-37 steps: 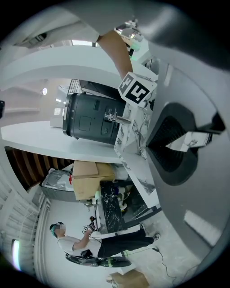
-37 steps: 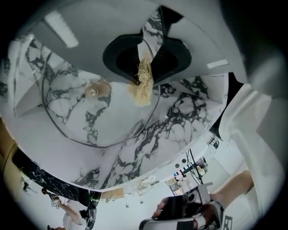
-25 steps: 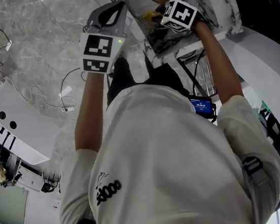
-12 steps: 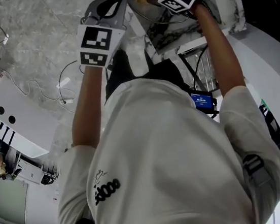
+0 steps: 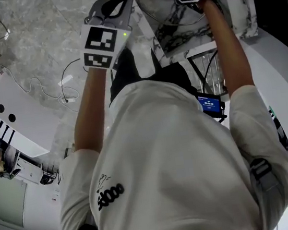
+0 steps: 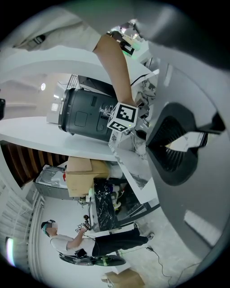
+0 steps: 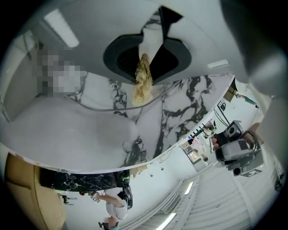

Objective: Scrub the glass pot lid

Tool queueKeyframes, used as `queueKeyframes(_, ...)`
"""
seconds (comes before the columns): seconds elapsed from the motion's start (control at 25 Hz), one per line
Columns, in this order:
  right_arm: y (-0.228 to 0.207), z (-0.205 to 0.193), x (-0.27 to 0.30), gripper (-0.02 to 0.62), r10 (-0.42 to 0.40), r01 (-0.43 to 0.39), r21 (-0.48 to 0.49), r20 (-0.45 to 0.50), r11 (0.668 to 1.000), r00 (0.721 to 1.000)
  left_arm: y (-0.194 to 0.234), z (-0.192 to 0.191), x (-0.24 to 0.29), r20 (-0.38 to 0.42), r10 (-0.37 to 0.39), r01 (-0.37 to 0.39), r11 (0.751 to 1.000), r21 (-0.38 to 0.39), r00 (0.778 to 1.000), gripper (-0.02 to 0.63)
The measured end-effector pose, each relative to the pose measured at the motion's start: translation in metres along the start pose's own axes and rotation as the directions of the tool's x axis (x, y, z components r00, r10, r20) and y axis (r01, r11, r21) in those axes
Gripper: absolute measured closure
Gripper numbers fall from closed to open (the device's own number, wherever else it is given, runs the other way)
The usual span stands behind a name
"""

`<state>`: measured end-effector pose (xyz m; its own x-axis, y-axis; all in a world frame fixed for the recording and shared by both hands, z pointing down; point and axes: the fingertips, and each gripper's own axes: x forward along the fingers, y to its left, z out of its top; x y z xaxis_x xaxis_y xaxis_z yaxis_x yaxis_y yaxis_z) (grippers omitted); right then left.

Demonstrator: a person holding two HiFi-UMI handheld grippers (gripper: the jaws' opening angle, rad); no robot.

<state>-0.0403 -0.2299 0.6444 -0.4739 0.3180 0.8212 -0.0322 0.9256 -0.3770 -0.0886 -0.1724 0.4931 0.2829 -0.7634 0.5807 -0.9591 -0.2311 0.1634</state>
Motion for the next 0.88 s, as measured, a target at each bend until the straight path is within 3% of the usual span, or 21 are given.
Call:
queueKeyframes(0.36,-0.048,0.025,-0.013,0.549,-0.150,0.142,0.068,0.123,0.987,0.981,0.004,-0.004,0.001,-0.013,0.003,-0.003,1.000,-0.008,1.000,0.595)
queueKeyframes(0.44,-0.058,0.019,-0.019,0.549,-0.199,0.189,0.104,0.099,0.977,0.975,0.004,-0.005,0.002,-0.015,0.002,-0.002,1.000,-0.009,1.000,0.595)
queueKeyframes(0.48,-0.061,-0.004,-0.028,0.549,-0.237,0.233,0.170,0.000,0.957,0.972,0.004,-0.005,0.003,-0.017,0.001,-0.001,1.000,-0.008,1.000,0.595)
queueKeyframes(0.52,-0.062,-0.042,-0.042,0.549,-0.269,0.309,0.268,-0.176,0.913,0.947,0.004,-0.005,0.004,-0.018,-0.001,0.001,1.000,-0.006,1.000,0.595)
queueKeyframes(0.56,-0.062,-0.084,-0.057,0.549,-0.274,0.406,0.352,-0.367,0.843,0.889,0.003,-0.005,0.005,-0.020,-0.002,0.002,1.000,-0.004,1.000,0.595)
queueKeyframes(0.6,-0.064,-0.113,-0.069,0.549,-0.270,0.483,0.392,-0.486,0.783,0.832,0.003,-0.005,0.006,-0.020,-0.004,0.004,1.000,-0.001,1.000,0.595)
queueKeyframes(0.64,-0.070,-0.116,-0.074,0.549,-0.291,0.510,0.394,-0.496,0.765,0.818,0.001,-0.004,0.007,-0.021,-0.006,0.007,1.000,0.002,1.000,0.595)
queueKeyframes(0.68,-0.077,-0.098,-0.072,0.549,-0.340,0.495,0.368,-0.410,0.787,0.846,0.000,-0.003,0.008,-0.021,-0.009,0.010,1.000,0.004,1.000,0.595)
queueKeyframes(0.72,-0.086,-0.067,-0.066,0.549,-0.391,0.461,0.320,-0.261,0.828,0.883,-0.001,-0.002,0.009,-0.022,-0.013,0.013,1.000,0.007,1.000,0.595)
queueKeyframes(0.76,-0.094,-0.034,-0.060,0.549,-0.422,0.431,0.257,-0.092,0.865,0.902,-0.002,-0.001,0.010,-0.023,-0.017,0.017,1.000,0.010,1.000,0.595)
queueKeyframes(0.8,-0.101,-0.009,-0.055,0.548,-0.436,0.419,0.201,0.045,0.886,0.899,-0.004,-0.001,0.010,-0.025,-0.021,0.021,1.000,0.013,0.999,0.595)
queueKeyframes(0.88,-0.108,0.004,-0.053,0.549,-0.462,0.442,0.153,0.138,0.884,0.876,-0.008,0.000,0.013,-0.030,-0.031,0.031,0.999,0.020,0.999,0.595)
